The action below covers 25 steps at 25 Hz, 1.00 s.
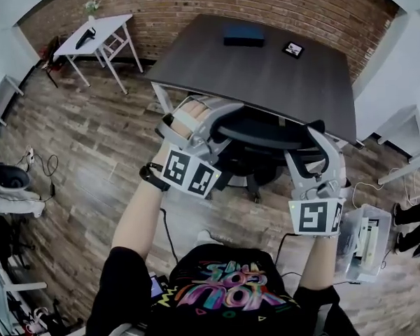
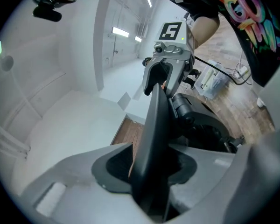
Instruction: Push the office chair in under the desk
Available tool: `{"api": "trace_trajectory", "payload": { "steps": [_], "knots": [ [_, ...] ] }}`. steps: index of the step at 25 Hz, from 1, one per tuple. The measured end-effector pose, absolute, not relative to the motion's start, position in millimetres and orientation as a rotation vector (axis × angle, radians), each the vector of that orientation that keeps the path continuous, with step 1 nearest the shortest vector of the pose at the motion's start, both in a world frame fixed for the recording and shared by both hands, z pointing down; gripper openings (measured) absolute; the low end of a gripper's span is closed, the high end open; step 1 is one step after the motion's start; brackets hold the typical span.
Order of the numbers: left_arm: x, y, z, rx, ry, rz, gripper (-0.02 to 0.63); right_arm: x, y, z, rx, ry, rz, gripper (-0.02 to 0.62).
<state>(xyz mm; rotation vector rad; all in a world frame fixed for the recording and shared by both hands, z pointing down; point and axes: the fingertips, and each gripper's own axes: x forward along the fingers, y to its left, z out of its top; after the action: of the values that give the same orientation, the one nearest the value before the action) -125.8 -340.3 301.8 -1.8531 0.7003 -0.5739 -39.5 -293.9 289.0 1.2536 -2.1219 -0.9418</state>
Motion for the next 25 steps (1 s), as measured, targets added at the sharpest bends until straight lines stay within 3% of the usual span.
{"api": "trace_trajectory", "payload": {
  "steps": [12, 25],
  "knots": [
    [-156.7, -422.5, 304.7, -1.886, 0.549, -0.503, 0.152, -78.5, -362.2, 289.6, 1.364, -1.997, -0.907, 0.216],
    [-144.9, -499.8, 305.5, -1.889, 0.521, -0.481, 0.153, -69.2, -436.3, 291.4, 1.399, -1.962, -0.922, 0.215]
  ]
}}
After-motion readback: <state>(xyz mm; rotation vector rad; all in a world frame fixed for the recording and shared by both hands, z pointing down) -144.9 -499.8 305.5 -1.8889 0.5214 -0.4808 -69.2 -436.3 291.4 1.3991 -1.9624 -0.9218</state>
